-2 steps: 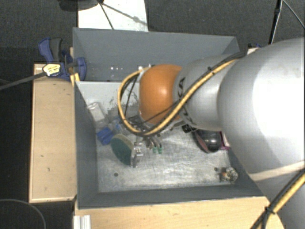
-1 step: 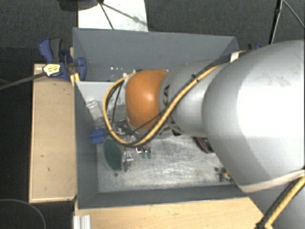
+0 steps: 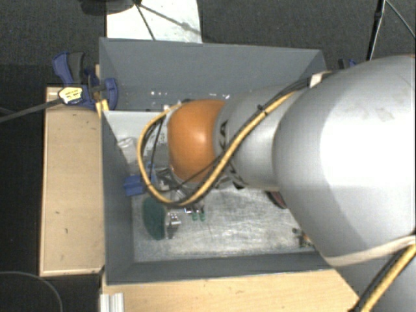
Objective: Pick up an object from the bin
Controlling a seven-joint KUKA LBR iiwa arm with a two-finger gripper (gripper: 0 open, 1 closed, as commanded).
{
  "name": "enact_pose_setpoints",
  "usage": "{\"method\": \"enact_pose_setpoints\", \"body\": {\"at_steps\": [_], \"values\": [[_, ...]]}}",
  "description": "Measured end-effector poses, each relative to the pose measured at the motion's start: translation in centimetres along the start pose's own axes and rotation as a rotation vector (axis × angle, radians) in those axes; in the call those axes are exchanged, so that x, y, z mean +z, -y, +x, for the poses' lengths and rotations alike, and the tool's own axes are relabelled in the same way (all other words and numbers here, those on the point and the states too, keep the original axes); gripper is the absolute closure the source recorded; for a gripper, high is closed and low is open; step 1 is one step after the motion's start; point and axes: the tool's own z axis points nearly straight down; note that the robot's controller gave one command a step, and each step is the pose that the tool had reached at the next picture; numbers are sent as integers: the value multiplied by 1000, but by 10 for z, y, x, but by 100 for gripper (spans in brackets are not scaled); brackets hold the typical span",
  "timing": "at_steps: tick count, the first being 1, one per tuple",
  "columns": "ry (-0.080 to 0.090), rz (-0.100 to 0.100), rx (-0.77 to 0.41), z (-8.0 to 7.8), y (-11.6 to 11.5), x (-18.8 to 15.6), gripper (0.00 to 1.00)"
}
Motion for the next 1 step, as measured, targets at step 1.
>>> {"method": "enact_pose_setpoints", "body": {"at_steps": [1], "values": [[0,1,-4,1,-1,-1,100]]}}
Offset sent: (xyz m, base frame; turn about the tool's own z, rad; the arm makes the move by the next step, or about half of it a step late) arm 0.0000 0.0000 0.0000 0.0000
